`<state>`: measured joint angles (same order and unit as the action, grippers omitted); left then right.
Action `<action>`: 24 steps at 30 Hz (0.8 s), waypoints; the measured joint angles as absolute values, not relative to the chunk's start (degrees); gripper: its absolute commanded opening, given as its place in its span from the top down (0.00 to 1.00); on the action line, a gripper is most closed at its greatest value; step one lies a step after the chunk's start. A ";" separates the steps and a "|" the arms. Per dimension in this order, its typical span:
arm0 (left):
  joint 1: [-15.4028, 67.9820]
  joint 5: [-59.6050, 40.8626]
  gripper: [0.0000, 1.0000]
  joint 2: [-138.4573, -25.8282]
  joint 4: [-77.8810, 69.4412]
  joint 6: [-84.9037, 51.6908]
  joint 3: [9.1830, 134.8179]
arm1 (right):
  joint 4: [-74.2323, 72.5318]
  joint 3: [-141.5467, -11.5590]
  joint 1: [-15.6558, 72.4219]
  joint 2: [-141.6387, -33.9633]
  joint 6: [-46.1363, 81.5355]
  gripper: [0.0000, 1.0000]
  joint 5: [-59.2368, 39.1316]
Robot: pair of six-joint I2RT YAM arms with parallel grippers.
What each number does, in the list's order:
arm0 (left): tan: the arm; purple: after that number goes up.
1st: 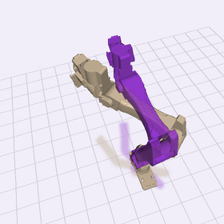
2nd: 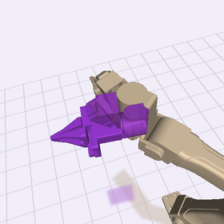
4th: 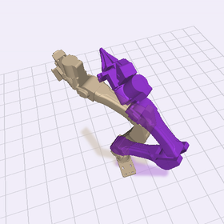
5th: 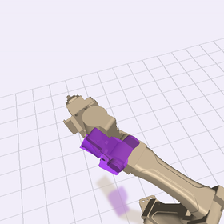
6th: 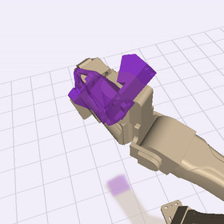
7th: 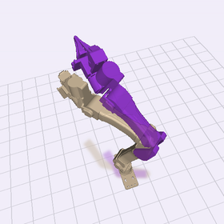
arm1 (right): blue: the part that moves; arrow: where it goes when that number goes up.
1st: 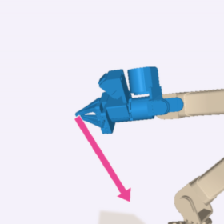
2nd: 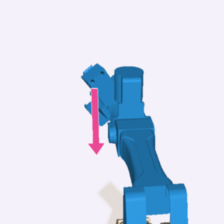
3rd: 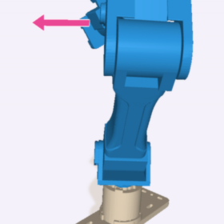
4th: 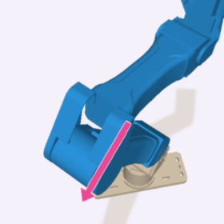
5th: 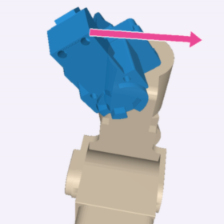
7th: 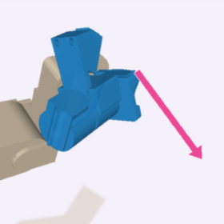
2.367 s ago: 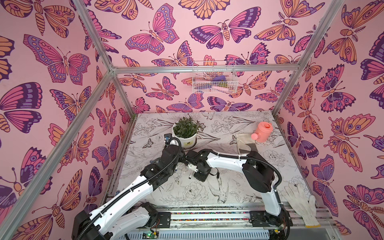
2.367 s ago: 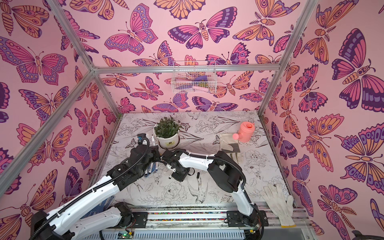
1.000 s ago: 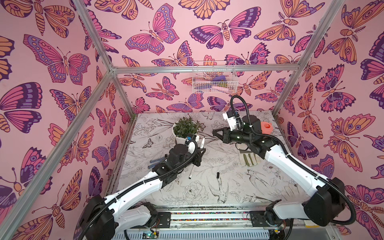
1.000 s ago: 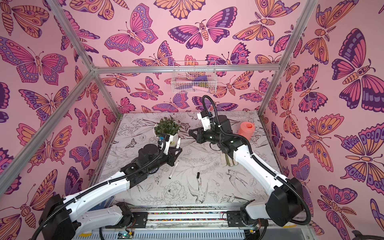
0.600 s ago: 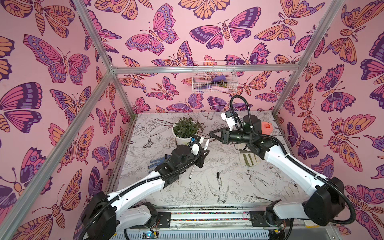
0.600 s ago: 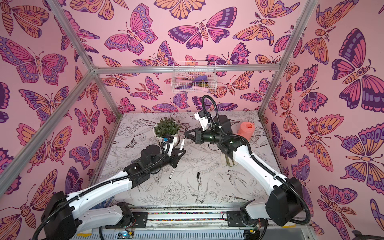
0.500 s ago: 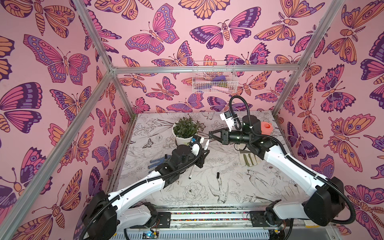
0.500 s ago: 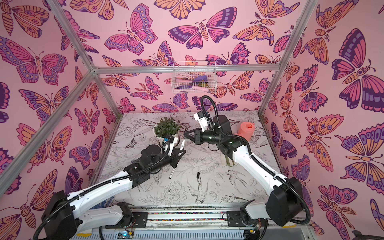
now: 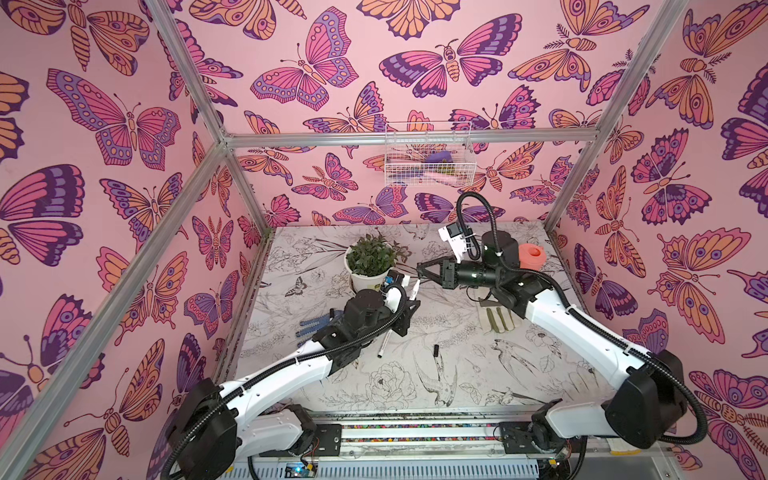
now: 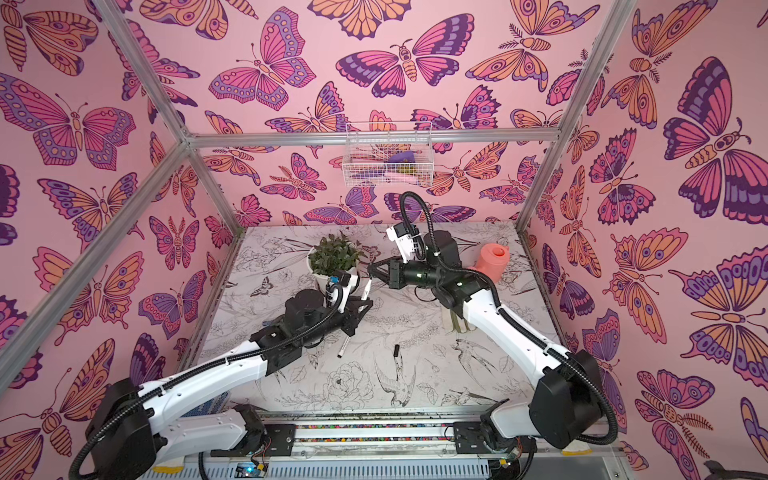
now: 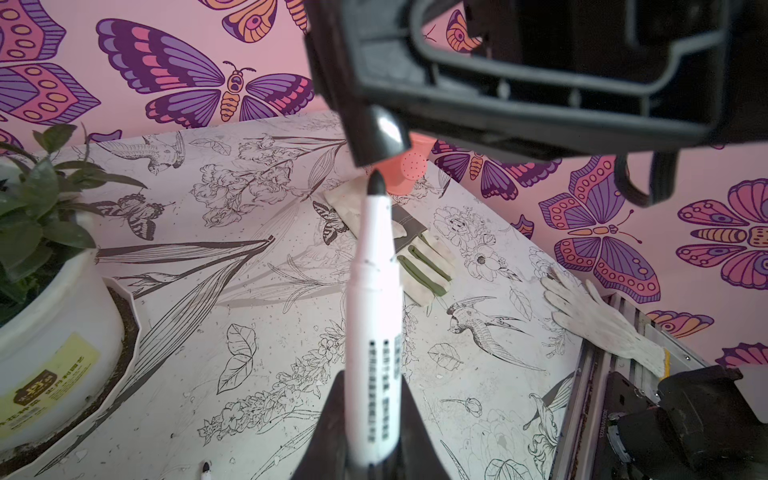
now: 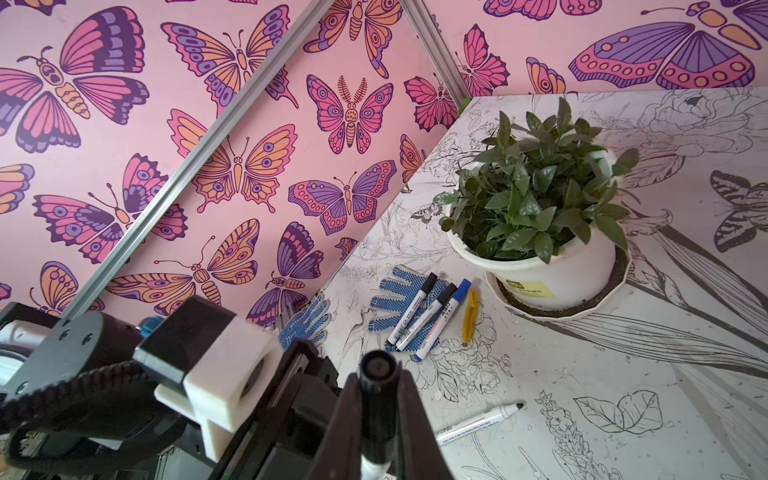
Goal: Insert the pens into the pen caps
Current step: 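Lift the black cap above the marker tip with the right gripper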
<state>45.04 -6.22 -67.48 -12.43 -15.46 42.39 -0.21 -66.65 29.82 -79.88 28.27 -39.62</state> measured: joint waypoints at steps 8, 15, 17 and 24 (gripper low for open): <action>45.04 -6.17 1.00 -67.20 -12.99 -15.49 42.39 | -0.23 -66.57 30.26 -79.88 28.27 0.97 -39.42; 45.04 -5.30 1.00 -67.20 -13.72 -15.70 42.39 | -0.67 -65.93 31.42 -79.88 28.51 0.97 -39.48; 45.04 -4.93 1.00 -67.20 -13.69 -15.75 42.37 | -1.39 -65.36 31.48 -79.83 28.75 0.97 -39.48; 44.62 -5.74 1.00 -67.20 -17.17 -17.98 41.04 | -4.82 -63.24 31.48 -78.89 30.24 0.96 -39.40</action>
<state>44.62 -5.74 -67.20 -17.17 -17.98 41.04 -4.82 -63.24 31.48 -78.89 30.24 -39.40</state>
